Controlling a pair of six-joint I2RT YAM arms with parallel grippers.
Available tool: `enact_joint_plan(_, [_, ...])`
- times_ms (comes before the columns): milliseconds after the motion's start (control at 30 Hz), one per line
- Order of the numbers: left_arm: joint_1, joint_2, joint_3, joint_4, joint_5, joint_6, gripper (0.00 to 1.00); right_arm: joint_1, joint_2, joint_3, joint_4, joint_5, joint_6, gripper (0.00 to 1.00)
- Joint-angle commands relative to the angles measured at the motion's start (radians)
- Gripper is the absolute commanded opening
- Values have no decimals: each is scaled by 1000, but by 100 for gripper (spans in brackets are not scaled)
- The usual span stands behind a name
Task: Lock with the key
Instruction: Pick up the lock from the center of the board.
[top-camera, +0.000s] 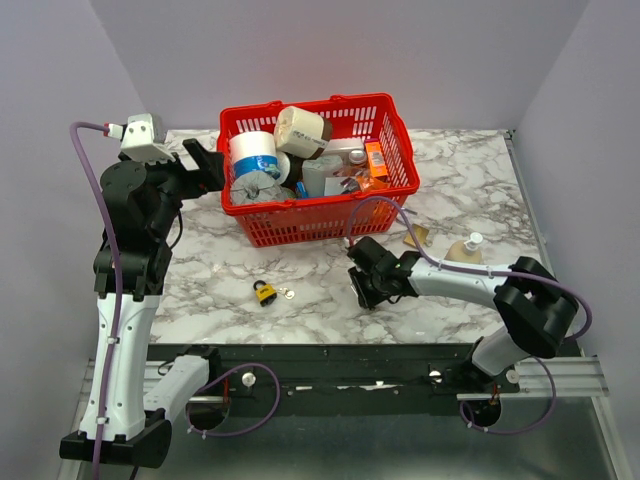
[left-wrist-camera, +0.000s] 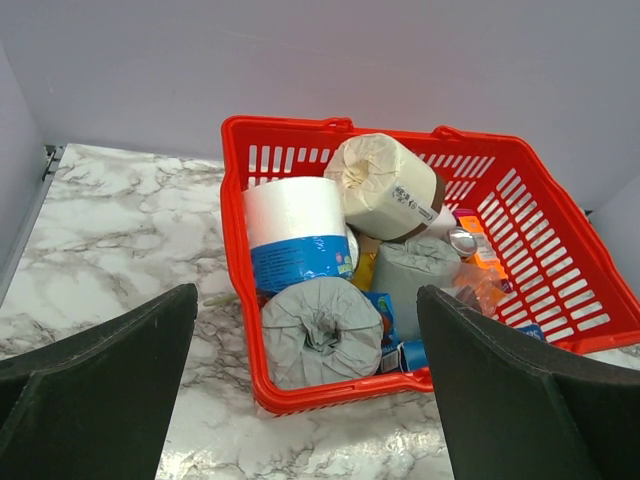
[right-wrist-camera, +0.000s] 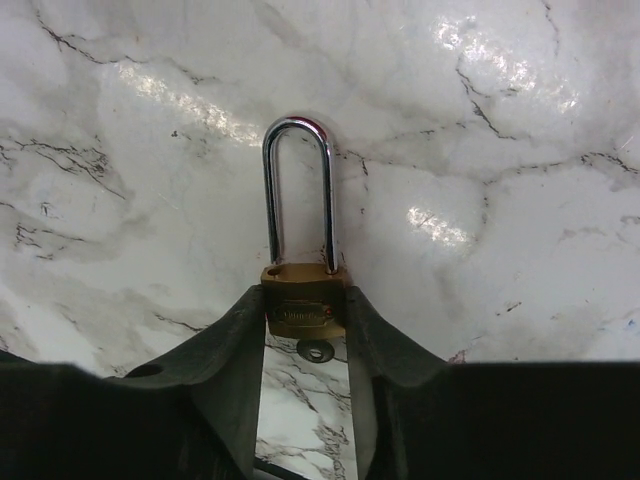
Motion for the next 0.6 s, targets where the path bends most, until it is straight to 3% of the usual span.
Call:
enact_joint_plan(0, [7, -15, 21, 4, -11, 10, 99, -5, 50, -18, -49, -9, 14, 32])
enact_joint_plan(67, [7, -14, 22, 4, -5, 15, 99, -3, 30, -15, -49, -14, 1, 26])
enact_joint_plan(100, [7, -15, 22, 1, 3, 21, 99, -2, 18, -13, -43, -20, -23, 16])
enact_joint_plan(200, [7, -3, 33, -31, 117, 69, 99, 1, -54, 0, -38, -75, -49, 1])
enact_joint_plan(400, [5, -23, -8, -59, 471, 119, 99, 47, -232, 13, -46, -130, -147, 1])
enact_joint_plan(567, [5, -49, -64, -91, 648, 86, 95, 51, -319, 56, -55, -202, -299, 1])
